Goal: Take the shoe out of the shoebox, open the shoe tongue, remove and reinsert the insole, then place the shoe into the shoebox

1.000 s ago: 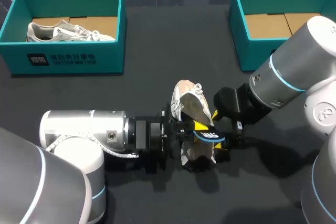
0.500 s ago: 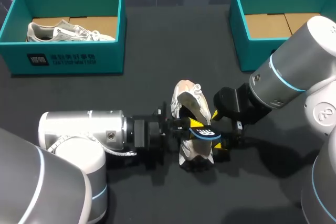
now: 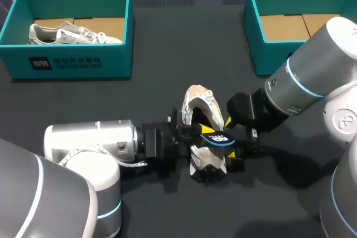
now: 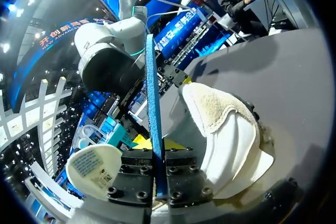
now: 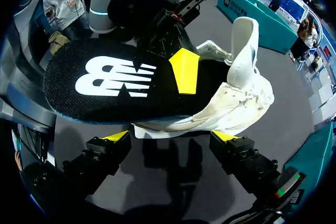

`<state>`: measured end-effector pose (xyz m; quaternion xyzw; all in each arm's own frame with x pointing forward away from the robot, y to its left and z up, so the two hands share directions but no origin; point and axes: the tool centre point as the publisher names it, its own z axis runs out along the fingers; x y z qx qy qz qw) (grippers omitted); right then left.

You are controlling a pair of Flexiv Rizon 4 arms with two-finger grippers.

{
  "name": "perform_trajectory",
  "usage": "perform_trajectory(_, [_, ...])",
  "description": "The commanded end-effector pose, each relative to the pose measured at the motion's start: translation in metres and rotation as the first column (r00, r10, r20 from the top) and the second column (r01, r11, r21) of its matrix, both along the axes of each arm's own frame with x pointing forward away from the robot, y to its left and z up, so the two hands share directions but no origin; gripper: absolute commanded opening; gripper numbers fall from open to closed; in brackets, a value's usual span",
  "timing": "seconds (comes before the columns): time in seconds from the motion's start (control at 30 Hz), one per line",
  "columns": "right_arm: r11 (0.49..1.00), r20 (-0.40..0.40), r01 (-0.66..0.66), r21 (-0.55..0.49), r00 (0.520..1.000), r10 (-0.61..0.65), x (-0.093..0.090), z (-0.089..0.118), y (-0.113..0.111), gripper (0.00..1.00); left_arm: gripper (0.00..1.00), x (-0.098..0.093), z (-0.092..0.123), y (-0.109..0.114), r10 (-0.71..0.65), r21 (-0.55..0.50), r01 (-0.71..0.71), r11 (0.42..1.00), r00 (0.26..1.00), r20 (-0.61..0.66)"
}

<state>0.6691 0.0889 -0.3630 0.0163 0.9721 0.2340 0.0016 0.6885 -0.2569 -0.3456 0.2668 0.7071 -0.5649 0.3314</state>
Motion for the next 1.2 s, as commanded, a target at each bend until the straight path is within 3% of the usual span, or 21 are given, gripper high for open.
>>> perform_trajectory(0.03, [1.0, 0.003, 0.001, -0.002, 1.0, -0.001, -0.002, 0.0, 0.0, 1.0, 0.0, 0.008, -0.005, -0.005, 0.016, 0.016, -0.016, 1.0, 1.0, -0.004])
perform_trajectory(0.13, [1.0, 0.003, 0.001, -0.002, 1.0, -0.001, -0.002, 0.0, 0.0, 1.0, 0.02, 0.007, -0.001, -0.003, 0.019, 0.011, -0.019, 1.0, 1.0, -0.013])
perform_trajectory(0.2, [1.0, 0.003, 0.001, -0.002, 1.0, -0.001, -0.002, 0.0, 0.0, 1.0, 0.22, 0.004, 0.003, -0.002, 0.014, 0.0, -0.014, 1.0, 1.0, -0.019])
perform_trajectory(0.3, [1.0, 0.003, 0.001, -0.002, 1.0, -0.001, -0.002, 0.0, 0.0, 1.0, 0.25, -0.003, 0.011, -0.002, 0.001, -0.02, -0.002, 1.0, 1.0, -0.026])
perform_trajectory(0.67, [1.0, 0.003, 0.001, -0.002, 1.0, -0.001, -0.002, 0.0, 0.0, 1.0, 0.22, -0.026, 0.034, -0.003, -0.066, -0.053, 0.064, 0.997, 0.997, -0.034])
perform_trajectory(0.73, [1.0, 0.003, 0.001, -0.002, 1.0, -0.001, -0.002, 0.0, 0.0, 1.0, 0.15, -0.028, 0.034, -0.004, -0.071, -0.05, 0.069, 0.996, 0.997, -0.029])
perform_trajectory(0.8, [1.0, 0.003, 0.001, -0.002, 1.0, -0.001, -0.002, 0.0, 0.0, 1.0, 0.0, -0.029, 0.032, -0.006, -0.074, -0.038, 0.074, 0.997, 0.997, -0.009])
perform_trajectory(0.97, [1.0, 0.003, 0.001, -0.002, 1.0, -0.001, -0.002, 0.0, 0.0, 1.0, 0.0, -0.029, 0.022, -0.008, -0.077, -0.004, 0.077, 0.997, 0.997, 0.018])
perform_trajectory(1.2, [1.0, 0.003, 0.001, -0.002, 1.0, -0.001, -0.002, 0.0, 0.0, 1.0, 0.0, -0.012, 0.005, -0.007, -0.052, 0.029, 0.051, 0.998, 0.998, 0.029])
